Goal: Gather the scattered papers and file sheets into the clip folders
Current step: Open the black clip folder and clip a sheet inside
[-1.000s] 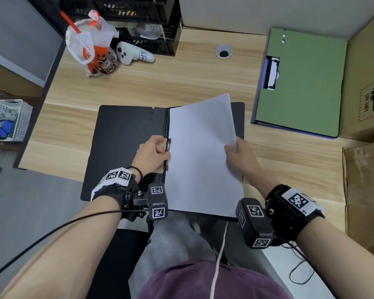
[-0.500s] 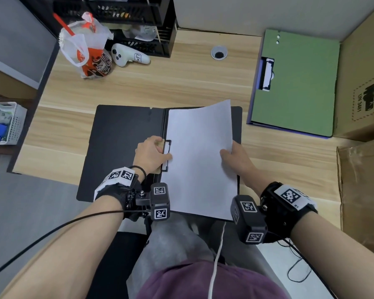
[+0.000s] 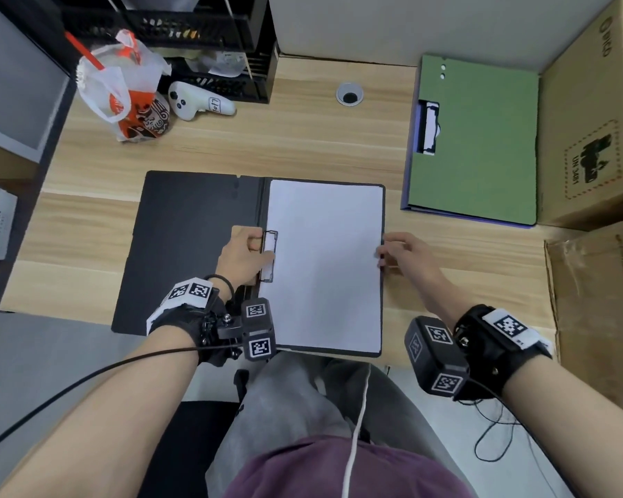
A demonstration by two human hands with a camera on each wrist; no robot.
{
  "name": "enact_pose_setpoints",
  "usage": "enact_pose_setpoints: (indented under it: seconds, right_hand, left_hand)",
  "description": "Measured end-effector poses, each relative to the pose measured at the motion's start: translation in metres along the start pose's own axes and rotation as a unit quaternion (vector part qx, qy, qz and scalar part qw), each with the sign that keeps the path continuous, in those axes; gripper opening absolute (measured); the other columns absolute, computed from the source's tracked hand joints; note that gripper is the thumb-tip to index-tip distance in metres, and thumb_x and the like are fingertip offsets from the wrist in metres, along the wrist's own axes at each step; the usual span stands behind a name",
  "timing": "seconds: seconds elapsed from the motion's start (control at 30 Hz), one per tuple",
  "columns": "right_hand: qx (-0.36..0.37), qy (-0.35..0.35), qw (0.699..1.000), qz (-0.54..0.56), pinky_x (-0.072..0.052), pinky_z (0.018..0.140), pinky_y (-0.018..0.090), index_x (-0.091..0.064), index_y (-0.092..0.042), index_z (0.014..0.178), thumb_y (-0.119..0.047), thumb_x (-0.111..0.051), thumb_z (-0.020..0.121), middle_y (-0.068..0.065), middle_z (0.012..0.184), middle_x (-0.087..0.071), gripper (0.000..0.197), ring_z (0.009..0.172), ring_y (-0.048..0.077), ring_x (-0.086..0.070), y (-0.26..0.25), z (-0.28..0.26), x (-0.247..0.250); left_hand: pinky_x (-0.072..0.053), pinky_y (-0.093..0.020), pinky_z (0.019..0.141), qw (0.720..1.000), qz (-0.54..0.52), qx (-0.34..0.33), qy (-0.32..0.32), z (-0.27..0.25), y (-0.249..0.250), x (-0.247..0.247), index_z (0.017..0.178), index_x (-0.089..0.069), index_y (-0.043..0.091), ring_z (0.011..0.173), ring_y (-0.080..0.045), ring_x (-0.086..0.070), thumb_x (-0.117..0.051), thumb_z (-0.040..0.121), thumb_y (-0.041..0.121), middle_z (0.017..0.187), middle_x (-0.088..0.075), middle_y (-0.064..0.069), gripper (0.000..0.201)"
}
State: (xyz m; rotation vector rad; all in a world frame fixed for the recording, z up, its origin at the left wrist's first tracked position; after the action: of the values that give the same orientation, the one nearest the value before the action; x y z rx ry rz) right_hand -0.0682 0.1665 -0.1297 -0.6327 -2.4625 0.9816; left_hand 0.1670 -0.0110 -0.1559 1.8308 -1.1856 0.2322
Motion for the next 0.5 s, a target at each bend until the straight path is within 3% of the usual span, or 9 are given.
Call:
enact_pose_setpoints:
  seconds: [0.1,0.23,0.33,0.43,0.5]
  right_hand:
    - [-0.015,-0.051,0.999,0.002,-0.053,0.070,0.037,-0.059,-0.010,0.114,-0.005,-0.052,0.095,0.015,0.099,-0.068,0.021,0.075,0.025,-0.064,-0.006,-0.001,-0.022]
    - [-0.049,-0.106,0.993,-0.006,-0.055,0.084,0.038,-0.058,-0.012,0.119,-0.009,-0.055,0.094,0.010,0.103,-0.064,0.025,0.083,0.024,-0.063,-0.013,-0.003,-0.057]
    - [-0.056,-0.127,0.990,-0.014,-0.052,0.087,0.037,-0.056,-0.014,0.120,-0.010,-0.051,0.096,0.009,0.107,-0.064,0.024,0.088,0.024,-0.062,-0.016,-0.006,-0.080]
    - [-0.056,-0.143,0.988,-0.026,-0.050,0.094,0.040,-0.054,-0.015,0.121,-0.011,-0.047,0.097,0.008,0.110,-0.064,0.025,0.092,0.023,-0.062,-0.021,-0.013,-0.106]
    - [-0.058,-0.147,0.987,-0.030,-0.049,0.096,0.039,-0.052,-0.015,0.123,-0.010,-0.044,0.098,0.006,0.110,-0.064,0.027,0.095,0.023,-0.061,-0.023,-0.017,-0.122]
  left_hand:
    - [-0.044,-0.037,0.104,0.997,-0.026,-0.011,-0.068,0.002,-0.008,0.015,0.125,-0.059,0.025,0.113,-0.020,-0.056,-0.056,0.091,0.016,0.112,-0.060,0.004,0.035]
    - [-0.042,-0.033,0.103,0.999,-0.026,0.003,0.045,0.006,-0.044,0.054,0.123,-0.062,0.021,0.112,-0.023,-0.057,-0.056,0.090,0.011,0.118,-0.061,-0.004,0.035]
    - [-0.040,-0.035,0.106,0.988,0.023,0.051,0.142,0.009,-0.087,0.086,0.125,-0.062,0.016,0.120,-0.030,-0.054,-0.061,0.083,0.014,0.128,-0.060,-0.013,0.042]
    - [-0.037,-0.038,0.107,0.977,0.035,0.116,0.177,0.008,-0.127,0.111,0.131,-0.057,0.016,0.124,-0.036,-0.048,-0.062,0.081,0.019,0.134,-0.052,-0.016,0.050]
    - [-0.038,-0.036,0.106,0.979,0.025,0.104,0.175,0.008,-0.140,0.120,0.130,-0.058,0.015,0.122,-0.034,-0.051,-0.064,0.080,0.017,0.132,-0.056,-0.015,0.050]
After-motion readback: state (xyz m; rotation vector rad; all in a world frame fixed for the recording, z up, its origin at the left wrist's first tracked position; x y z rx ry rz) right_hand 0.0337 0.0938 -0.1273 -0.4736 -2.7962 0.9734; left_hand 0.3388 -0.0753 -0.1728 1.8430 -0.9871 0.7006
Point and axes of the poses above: each hand's wrist, its own z-axis towards the middle knuckle, its own x-axis out of the back of the hand, y = z × x, the point moved 1 cm from there along z, towards the middle knuckle
